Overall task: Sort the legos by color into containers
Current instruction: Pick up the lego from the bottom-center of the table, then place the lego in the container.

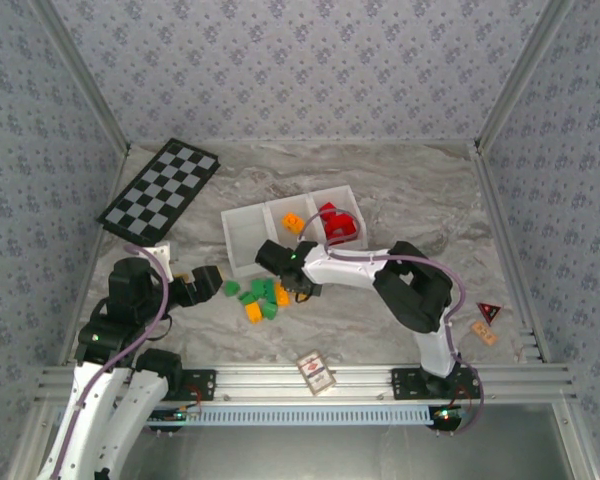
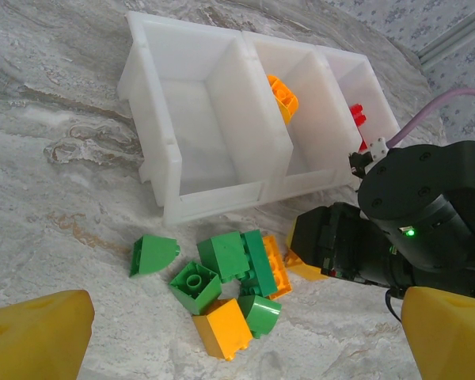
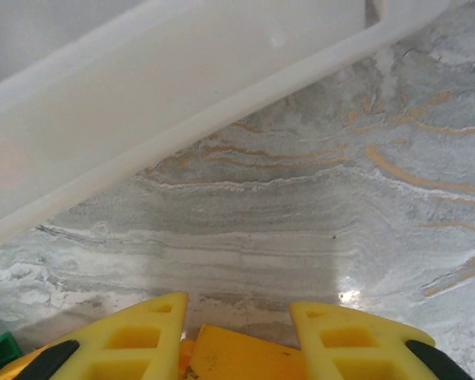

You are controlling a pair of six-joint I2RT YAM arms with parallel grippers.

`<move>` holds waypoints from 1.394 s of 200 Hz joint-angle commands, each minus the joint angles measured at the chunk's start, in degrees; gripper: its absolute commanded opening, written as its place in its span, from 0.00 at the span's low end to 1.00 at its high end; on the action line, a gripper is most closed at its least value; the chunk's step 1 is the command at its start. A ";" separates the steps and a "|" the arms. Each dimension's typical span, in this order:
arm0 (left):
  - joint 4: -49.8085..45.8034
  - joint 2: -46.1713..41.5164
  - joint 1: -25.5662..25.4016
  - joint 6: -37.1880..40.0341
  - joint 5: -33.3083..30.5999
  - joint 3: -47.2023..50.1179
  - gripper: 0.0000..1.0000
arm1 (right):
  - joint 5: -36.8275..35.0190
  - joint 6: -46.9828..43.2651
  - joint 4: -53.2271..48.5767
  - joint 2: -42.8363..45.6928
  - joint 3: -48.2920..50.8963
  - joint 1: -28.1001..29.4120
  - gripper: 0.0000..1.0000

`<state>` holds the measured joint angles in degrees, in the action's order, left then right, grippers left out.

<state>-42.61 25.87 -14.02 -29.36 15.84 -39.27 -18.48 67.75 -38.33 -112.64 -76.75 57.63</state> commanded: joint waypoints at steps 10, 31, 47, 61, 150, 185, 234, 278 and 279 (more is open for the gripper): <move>1.08 -0.29 -0.44 0.62 0.51 0.15 1.00 | -5.45 -6.66 -1.33 5.31 -1.10 -1.14 0.14; 1.04 -0.29 -0.47 0.62 0.47 0.15 1.00 | -7.73 -12.98 -2.54 6.46 -4.53 -2.57 0.12; 1.04 -0.29 -0.47 0.62 0.46 0.15 1.00 | -6.93 -18.82 -1.91 6.23 -7.28 -4.26 0.12; 1.09 -0.29 -0.49 0.62 0.44 0.18 1.00 | -5.05 -24.27 -0.63 5.63 -9.74 -5.89 0.12; 0.79 -0.20 -0.67 0.54 -0.34 0.07 1.00 | 12.64 -41.84 0.96 -5.61 -26.70 -17.69 0.16; 0.71 -0.12 -0.66 0.54 -0.72 0.07 1.00 | 16.04 -42.35 -0.20 -8.89 -29.99 -18.16 0.20; 0.85 0.37 -0.66 0.54 -0.72 0.09 1.00 | 17.86 -42.17 0.17 -10.10 -29.89 -17.56 0.35; 0.85 0.54 -0.66 0.54 -0.50 0.07 1.00 | 17.35 -41.96 -0.93 -8.95 -29.62 -17.20 0.52; 0.86 0.52 -0.66 0.54 -0.57 0.07 1.00 | 17.30 -41.93 -0.94 -8.84 -29.61 -17.24 0.52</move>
<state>-42.63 25.98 -14.39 -29.36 15.59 -39.27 -1.63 26.22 -36.93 -121.73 -104.99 40.03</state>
